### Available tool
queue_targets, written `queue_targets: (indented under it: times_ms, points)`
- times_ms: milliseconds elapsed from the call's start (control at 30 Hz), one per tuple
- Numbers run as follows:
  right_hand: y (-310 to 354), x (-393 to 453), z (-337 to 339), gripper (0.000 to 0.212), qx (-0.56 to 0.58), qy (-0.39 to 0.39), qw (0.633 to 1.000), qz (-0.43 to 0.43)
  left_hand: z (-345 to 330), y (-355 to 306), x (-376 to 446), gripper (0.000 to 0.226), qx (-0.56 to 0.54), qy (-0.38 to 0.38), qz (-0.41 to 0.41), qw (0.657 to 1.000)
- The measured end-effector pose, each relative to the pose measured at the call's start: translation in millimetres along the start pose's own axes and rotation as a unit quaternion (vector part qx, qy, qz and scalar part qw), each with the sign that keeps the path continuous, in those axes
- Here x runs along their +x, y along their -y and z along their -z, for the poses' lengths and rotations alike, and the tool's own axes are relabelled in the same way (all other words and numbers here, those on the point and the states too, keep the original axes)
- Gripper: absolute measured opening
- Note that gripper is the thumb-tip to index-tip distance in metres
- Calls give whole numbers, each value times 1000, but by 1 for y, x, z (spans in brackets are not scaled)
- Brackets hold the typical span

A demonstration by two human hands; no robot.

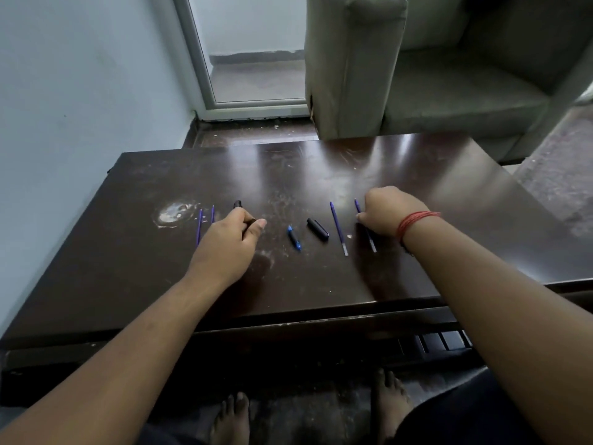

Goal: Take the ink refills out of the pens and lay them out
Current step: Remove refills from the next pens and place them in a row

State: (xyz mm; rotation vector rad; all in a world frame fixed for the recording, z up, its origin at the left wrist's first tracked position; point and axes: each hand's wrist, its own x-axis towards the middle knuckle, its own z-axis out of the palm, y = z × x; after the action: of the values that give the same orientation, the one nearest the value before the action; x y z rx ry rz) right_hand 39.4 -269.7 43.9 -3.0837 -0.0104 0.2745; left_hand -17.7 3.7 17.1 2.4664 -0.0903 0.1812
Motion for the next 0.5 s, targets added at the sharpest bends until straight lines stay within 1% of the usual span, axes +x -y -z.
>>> queue_targets:
  times_ms: [67, 100, 267, 400, 500]
  points:
    - [3, 5, -4, 15, 1, -1, 1000, 1, -2, 1, 0, 25, 7, 2, -5, 1000]
    - [4, 8, -5, 14, 1, -2, 1000, 0, -2, 1, -1, 25, 12, 2, -7, 1000]
    - [10, 8, -1, 31, -14, 23, 1000, 6, -2, -1, -3, 21, 12, 4, -28, 1000]
    - [12, 4, 1, 31, -24, 30, 999, 14, -2, -6, -5, 20, -3, 8, -43, 999]
    - [14, 0, 5, 33, -17, 4, 1000, 19, -2, -9, -6, 20, -4, 11, -55, 998]
